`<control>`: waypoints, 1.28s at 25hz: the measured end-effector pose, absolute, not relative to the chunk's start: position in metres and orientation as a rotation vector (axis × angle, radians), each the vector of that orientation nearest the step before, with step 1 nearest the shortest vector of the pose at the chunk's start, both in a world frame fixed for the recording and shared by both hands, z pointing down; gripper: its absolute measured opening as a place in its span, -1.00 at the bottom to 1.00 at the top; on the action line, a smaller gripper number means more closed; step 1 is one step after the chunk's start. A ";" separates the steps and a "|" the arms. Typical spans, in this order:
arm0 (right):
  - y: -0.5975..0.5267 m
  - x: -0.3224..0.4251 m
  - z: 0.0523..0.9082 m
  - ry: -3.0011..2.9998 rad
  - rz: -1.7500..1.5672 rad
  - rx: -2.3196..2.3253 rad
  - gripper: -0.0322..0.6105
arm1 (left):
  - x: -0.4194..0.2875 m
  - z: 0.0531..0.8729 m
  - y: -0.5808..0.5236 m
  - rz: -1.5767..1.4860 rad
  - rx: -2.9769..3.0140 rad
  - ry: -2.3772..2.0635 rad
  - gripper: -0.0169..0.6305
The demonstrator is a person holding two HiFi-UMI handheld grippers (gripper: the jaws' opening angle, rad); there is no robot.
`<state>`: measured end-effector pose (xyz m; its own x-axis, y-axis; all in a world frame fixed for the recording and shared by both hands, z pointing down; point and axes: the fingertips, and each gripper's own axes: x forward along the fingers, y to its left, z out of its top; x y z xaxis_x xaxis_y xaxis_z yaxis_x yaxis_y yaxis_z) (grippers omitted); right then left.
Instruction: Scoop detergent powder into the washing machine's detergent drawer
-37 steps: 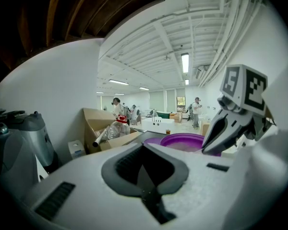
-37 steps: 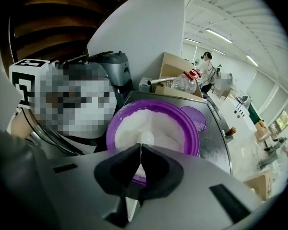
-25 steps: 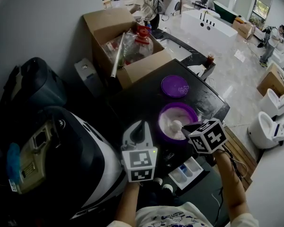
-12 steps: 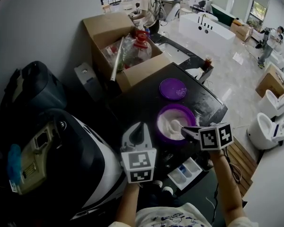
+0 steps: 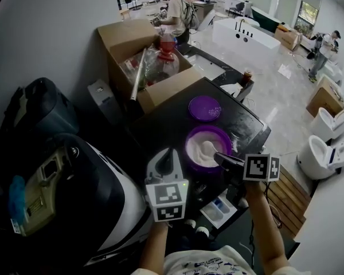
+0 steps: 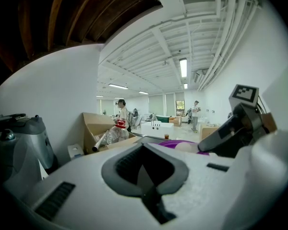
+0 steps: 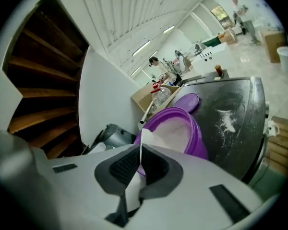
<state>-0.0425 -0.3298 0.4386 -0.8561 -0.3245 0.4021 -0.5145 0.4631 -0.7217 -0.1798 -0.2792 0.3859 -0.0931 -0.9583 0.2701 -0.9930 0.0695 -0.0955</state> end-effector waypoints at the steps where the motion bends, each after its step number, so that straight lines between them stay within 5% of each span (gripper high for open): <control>1: -0.327 -0.045 0.434 -2.519 1.416 0.721 -0.84 | -0.179 0.385 -0.279 0.385 2.019 -2.195 -0.94; 14: -0.317 -0.037 0.414 -2.621 2.074 0.731 -0.84 | -0.173 0.376 -0.273 0.376 2.020 -2.215 -0.94; 32: -0.295 -0.008 0.404 -2.696 2.095 0.672 -0.84 | -0.142 0.372 -0.258 0.381 1.987 -2.262 -0.94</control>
<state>-0.0078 -0.2951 0.4044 -0.8707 -0.4908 -0.0312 -0.0910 0.2231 -0.9705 -0.1418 -0.2577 0.3725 -0.1394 -0.9598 0.2437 -0.9867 0.1137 -0.1165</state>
